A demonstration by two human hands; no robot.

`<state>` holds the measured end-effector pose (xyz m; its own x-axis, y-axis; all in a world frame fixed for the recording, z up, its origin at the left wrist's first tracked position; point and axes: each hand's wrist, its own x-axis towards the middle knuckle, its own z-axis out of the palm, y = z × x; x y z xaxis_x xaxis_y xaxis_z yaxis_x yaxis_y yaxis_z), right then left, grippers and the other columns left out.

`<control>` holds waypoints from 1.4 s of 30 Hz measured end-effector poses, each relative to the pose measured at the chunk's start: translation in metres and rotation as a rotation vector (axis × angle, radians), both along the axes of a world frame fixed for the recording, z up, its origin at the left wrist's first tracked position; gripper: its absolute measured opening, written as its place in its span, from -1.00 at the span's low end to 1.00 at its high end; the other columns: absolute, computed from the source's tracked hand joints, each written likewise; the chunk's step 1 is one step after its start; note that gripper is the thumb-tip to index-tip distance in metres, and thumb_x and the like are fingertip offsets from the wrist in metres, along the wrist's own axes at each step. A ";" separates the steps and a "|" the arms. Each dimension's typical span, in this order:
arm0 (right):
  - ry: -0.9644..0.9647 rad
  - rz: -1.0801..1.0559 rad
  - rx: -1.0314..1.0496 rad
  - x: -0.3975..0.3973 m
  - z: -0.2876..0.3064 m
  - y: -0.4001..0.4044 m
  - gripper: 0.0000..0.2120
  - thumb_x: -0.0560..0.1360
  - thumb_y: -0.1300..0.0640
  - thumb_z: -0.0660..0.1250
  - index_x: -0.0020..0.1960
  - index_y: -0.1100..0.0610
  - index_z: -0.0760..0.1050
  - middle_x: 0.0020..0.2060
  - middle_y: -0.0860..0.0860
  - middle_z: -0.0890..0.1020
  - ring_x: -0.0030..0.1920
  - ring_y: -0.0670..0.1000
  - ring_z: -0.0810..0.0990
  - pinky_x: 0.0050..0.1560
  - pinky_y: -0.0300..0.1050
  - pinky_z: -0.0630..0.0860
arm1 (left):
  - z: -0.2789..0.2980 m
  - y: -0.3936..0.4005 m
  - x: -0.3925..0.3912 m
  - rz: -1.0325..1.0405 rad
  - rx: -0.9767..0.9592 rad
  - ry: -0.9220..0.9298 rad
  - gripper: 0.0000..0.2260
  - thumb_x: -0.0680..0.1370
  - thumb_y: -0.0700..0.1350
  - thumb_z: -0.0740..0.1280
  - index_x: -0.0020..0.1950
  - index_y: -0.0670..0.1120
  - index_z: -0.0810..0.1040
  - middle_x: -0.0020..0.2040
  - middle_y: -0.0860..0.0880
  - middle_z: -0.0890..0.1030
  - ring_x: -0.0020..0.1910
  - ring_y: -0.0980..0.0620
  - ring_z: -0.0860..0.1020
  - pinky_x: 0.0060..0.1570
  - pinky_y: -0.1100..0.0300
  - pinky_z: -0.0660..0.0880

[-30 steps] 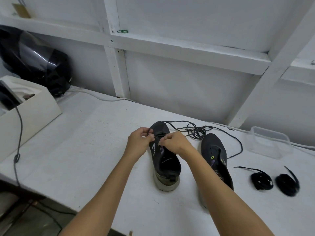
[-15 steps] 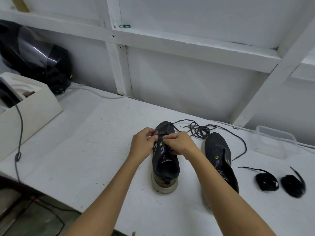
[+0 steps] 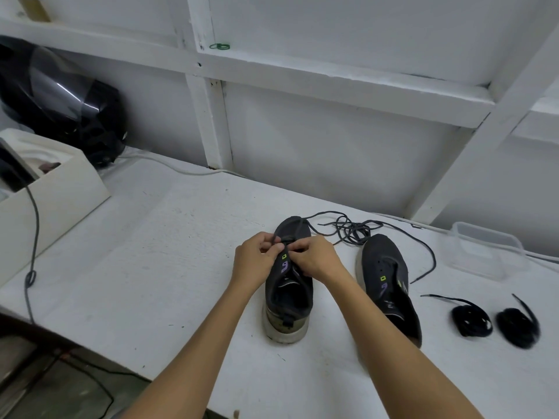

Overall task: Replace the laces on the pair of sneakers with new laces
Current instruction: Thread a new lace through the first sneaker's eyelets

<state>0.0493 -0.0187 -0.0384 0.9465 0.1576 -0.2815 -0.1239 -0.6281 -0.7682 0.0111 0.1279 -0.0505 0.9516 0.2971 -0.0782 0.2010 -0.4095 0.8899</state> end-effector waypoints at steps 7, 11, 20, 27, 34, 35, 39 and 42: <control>-0.147 0.053 0.011 -0.012 0.001 -0.006 -0.91 0.61 0.11 0.29 -0.07 0.02 0.52 -0.28 -0.06 0.58 -0.29 -0.09 0.51 -0.23 -0.21 0.44 | 0.004 -0.008 -0.004 0.005 0.008 0.023 -0.85 0.56 -0.07 0.42 0.12 0.00 0.62 -0.10 0.15 0.65 -0.12 0.32 0.59 -0.18 0.49 0.44; -0.024 -0.100 0.371 -0.022 0.007 -0.013 -0.89 0.67 0.14 0.22 0.00 0.10 0.49 -0.08 0.05 0.59 -0.27 -0.02 0.64 -0.26 -0.14 0.63 | 0.008 -0.010 -0.006 0.011 0.036 0.060 -0.83 0.56 -0.05 0.41 0.14 0.01 0.58 -0.09 0.15 0.63 -0.12 0.29 0.57 -0.15 0.40 0.44; 0.220 -0.283 0.673 -0.024 0.029 -0.028 -0.85 0.71 0.12 0.14 0.03 0.13 0.43 0.07 0.01 0.72 0.05 0.06 0.70 -0.09 0.04 0.68 | 0.021 -0.020 -0.011 -0.091 0.104 0.187 -0.63 0.57 0.08 0.36 0.33 -0.03 0.54 0.21 0.02 0.64 0.14 0.08 0.59 0.11 0.25 0.45; 0.120 -0.288 0.811 -0.012 0.057 -0.032 -0.84 0.71 0.19 0.07 0.01 0.17 0.38 -0.11 0.09 0.71 -0.03 0.07 0.71 -0.09 0.01 0.64 | 0.031 -0.034 -0.015 -0.211 0.077 0.353 -0.63 0.47 0.27 0.31 0.14 0.08 0.58 0.08 0.04 0.62 0.07 0.01 0.57 -0.01 0.14 0.49; 0.079 -0.341 0.765 0.010 0.075 -0.064 -0.84 0.69 0.18 0.15 -0.04 0.14 0.44 -0.26 0.05 0.60 -0.22 0.02 0.69 -0.22 -0.08 0.60 | 0.026 -0.043 -0.014 -0.217 0.201 0.369 -0.69 0.50 0.18 0.27 0.01 -0.03 0.56 -0.02 -0.01 0.61 0.01 -0.05 0.56 0.07 0.04 0.54; 0.060 -0.301 0.594 0.009 0.072 -0.065 -0.86 0.66 0.16 0.20 -0.06 0.12 0.47 -0.27 0.03 0.60 -0.30 -0.02 0.63 -0.26 -0.11 0.54 | 0.027 -0.043 -0.014 -0.221 0.204 0.378 -0.65 0.48 0.23 0.29 0.06 -0.01 0.55 0.02 0.00 0.60 0.05 -0.06 0.55 0.08 0.05 0.52; -0.077 0.090 -0.138 0.000 0.060 -0.067 -0.79 0.60 -0.05 0.31 -0.05 0.02 0.67 -0.21 -0.08 0.63 -0.19 -0.06 0.57 -0.15 -0.15 0.46 | 0.025 -0.043 -0.016 -0.242 0.253 0.378 -0.63 0.44 0.20 0.35 0.14 0.02 0.51 0.07 -0.04 0.60 0.10 -0.11 0.54 0.14 -0.02 0.54; -0.043 0.301 -0.406 -0.005 0.054 -0.066 -0.78 0.58 -0.10 0.37 0.07 -0.01 0.71 -0.05 -0.06 0.68 -0.05 -0.06 0.58 0.02 -0.13 0.50 | 0.025 -0.043 -0.017 -0.232 0.247 0.376 -0.59 0.46 0.16 0.36 0.24 0.01 0.50 0.13 -0.06 0.60 0.14 -0.12 0.54 0.15 0.01 0.53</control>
<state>0.0443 -0.0846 0.0156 0.8880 0.3114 -0.3384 0.1352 -0.8801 -0.4551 -0.0054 0.0852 -0.0252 0.9141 0.1345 -0.3825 0.3681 -0.6708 0.6438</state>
